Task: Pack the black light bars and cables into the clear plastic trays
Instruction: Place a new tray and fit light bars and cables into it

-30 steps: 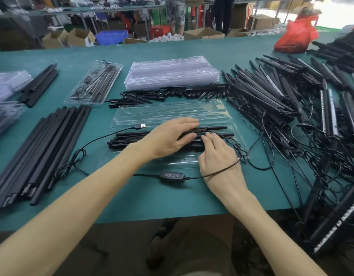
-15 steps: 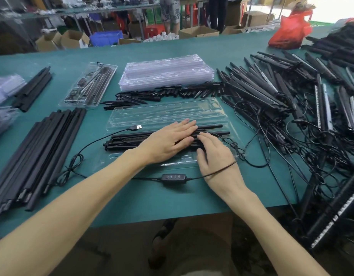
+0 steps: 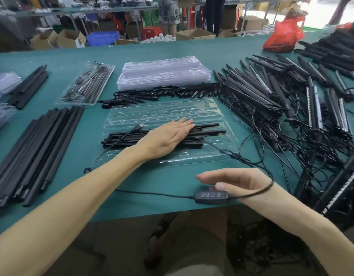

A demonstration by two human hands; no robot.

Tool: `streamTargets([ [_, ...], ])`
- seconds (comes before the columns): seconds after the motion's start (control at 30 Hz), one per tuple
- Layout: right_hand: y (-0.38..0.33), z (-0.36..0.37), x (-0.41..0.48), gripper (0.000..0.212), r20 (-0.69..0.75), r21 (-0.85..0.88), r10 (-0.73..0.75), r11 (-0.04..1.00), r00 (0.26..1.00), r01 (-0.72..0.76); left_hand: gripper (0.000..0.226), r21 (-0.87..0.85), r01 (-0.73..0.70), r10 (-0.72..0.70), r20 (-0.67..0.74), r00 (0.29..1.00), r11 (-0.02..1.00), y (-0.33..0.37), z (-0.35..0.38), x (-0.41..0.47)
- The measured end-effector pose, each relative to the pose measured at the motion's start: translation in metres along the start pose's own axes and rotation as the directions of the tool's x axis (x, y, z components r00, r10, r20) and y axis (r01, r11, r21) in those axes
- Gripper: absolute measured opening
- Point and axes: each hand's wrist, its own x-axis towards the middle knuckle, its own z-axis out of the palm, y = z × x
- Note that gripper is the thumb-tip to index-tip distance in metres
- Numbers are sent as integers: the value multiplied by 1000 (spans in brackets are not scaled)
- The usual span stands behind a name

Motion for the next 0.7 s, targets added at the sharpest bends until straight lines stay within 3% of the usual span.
streamTargets([
  [0.13, -1, -13, -11, 24, -135, 292, 46, 956, 990, -5, 49, 23, 30, -28, -58, 998, 999, 2, 1, -3],
  [0.27, -1, -28, -17, 32, -233, 563, 235, 823, 944, -66, 52, 124, 23, -15, -63, 998, 992, 7, 3, -2],
  [0.37, -4, -35, -19, 41, -312, 699, 278, 715, 908, 21, 53, 98, 23, -17, -68, 998, 995, 7, 2, -3],
  [0.47, -6, -46, -25, 39, -392, 746, 275, 654, 878, 129, 49, 79, 25, -18, -85, 996, 997, 6, 3, -3],
  [0.57, -2, -57, -34, 33, -390, 757, 269, 638, 881, 141, 47, 64, 21, -16, -83, 996, 998, 7, 3, -3],
  [0.7, 5, -69, -38, 34, -477, 686, 288, 713, 831, 147, 48, 72, 7, -2, -71, 998, 997, 8, 1, -4],
])
